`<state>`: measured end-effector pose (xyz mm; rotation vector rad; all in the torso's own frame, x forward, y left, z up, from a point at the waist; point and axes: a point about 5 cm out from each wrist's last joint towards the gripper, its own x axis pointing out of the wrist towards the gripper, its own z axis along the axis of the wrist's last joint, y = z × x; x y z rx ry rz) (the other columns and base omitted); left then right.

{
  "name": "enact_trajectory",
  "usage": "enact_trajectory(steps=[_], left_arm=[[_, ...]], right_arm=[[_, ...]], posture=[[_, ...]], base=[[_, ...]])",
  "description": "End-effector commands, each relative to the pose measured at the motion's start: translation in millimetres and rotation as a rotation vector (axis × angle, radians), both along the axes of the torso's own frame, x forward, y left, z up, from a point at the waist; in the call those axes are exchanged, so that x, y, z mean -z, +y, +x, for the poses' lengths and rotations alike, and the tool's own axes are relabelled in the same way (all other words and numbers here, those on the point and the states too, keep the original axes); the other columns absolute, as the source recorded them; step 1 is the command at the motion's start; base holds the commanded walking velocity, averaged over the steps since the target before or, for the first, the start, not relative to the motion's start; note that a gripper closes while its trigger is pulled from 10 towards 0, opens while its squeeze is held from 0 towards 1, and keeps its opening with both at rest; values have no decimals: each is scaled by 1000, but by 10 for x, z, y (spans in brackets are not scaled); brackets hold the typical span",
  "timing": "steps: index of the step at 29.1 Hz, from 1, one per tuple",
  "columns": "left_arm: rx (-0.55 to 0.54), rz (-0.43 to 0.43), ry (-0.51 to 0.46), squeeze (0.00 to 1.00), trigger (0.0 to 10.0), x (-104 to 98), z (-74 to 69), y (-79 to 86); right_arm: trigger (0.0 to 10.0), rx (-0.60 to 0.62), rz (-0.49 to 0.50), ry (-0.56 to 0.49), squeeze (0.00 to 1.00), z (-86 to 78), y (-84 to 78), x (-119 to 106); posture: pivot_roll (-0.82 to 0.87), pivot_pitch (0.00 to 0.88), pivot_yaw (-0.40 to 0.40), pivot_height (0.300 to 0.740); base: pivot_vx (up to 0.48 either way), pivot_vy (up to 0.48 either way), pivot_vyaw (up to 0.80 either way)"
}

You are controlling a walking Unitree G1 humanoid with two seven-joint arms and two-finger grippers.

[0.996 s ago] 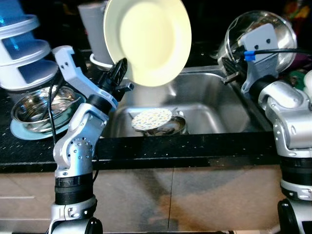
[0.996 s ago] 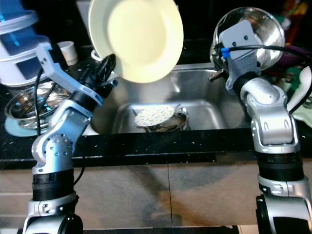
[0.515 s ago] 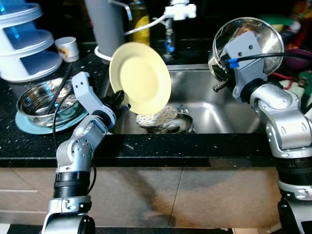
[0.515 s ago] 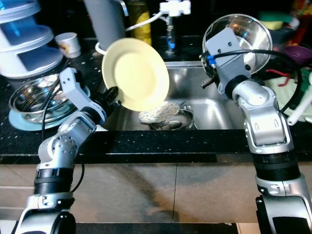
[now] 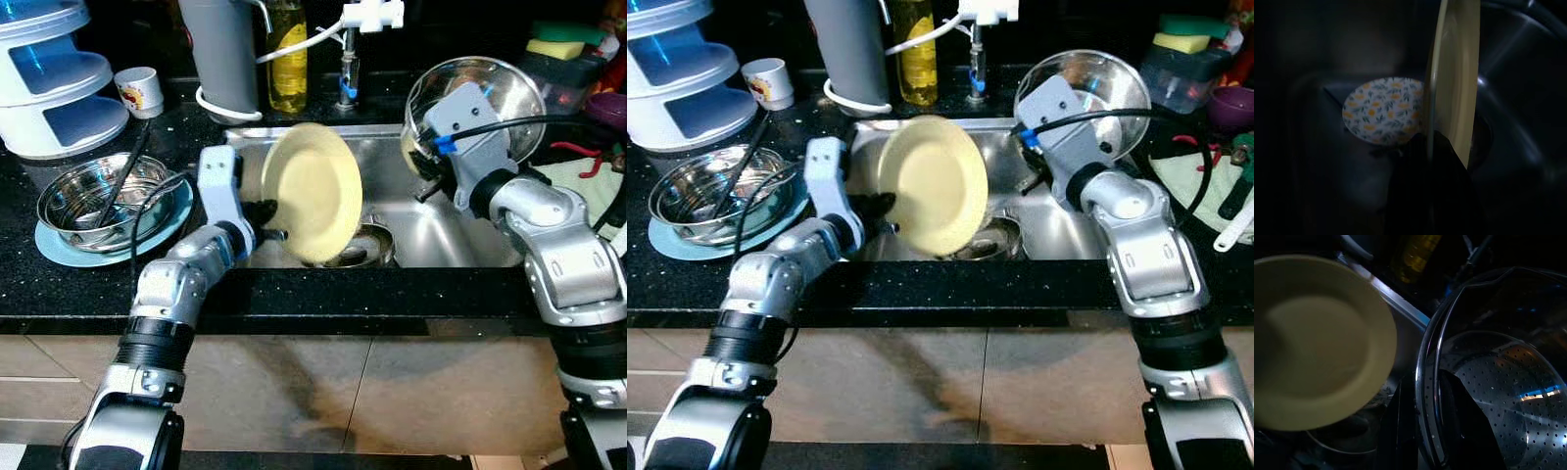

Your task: Kitchen organization

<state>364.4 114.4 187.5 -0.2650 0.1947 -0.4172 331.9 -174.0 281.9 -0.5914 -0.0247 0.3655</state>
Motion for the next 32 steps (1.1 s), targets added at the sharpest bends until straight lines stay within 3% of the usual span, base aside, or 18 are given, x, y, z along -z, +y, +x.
enact_trajectory(steps=[1,5,6,7,8,14,20,21,22,23,24,27,29,32], left_arm=[[-26,3,6,0,10000,17,27,64],[2,6,16,0,10000,37,28,41],[14,-2,23,149,10000,42,25,28],[20,-3,26,149,10000,45,26,21],[33,-10,28,1000,10000,49,23,9],[54,-18,31,1000,10000,50,6,-18],[56,-5,18,1000,10000,15,-29,-7],[57,-5,-18,843,10000,-51,-41,-17],[62,-6,-48,306,10000,-97,-51,-25],[62,-6,-48,306,10000,-97,-51,-25],[64,-6,-77,0,10000,-143,-61,-31],[48,-4,-120,0,10000,-208,-79,-31],[-23,68,-159,0,10000,-237,-113,-2],[-71,106,-195,0,10000,-270,-205,-47]], right_arm=[[10000,-16,-11,-12,0,-42,29,-31],[10000,-18,-10,-9,0,-53,39,-26],[10000,-19,-9,-8,0,-55,42,-27],[10000,-19,-9,-7,0,-56,44,-28],[10000,-20,-9,-7,0,-58,47,-26],[10000,-21,-9,-4,0,-62,58,-13],[10000,-58,-10,62,0,-45,156,119],[10000,-64,-9,89,0,-21,191,181],[10000,-68,-5,102,0,-5,214,215],[10000,-68,-5,102,0,-5,214,215],[10000,-71,0,112,0,15,237,246],[10000,-73,5,124,0,66,279,301],[10000,-81,16,142,0,158,373,363],[10000,-99,20,201,0,256,501,499]], posture=[[-80,0,38,740],[-81,0,40,740],[-81,0,40,740],[-81,0,40,740],[-80,0,42,740],[-77,0,43,740],[-68,0,42,740],[-65,0,40,740],[-65,0,40,740],[-65,0,40,740],[-61,0,39,740],[-60,0,38,740],[-54,0,37,740],[-33,0,27,740]], base=[[0,0,0],[0,0,0],[0,0,0],[0,0,0],[0,0,0],[0,0,0],[0,0,0],[0,0,0],[0,0,0],[0,0,0],[0,0,0],[0,0,0],[0,0,0],[0,0,0]])
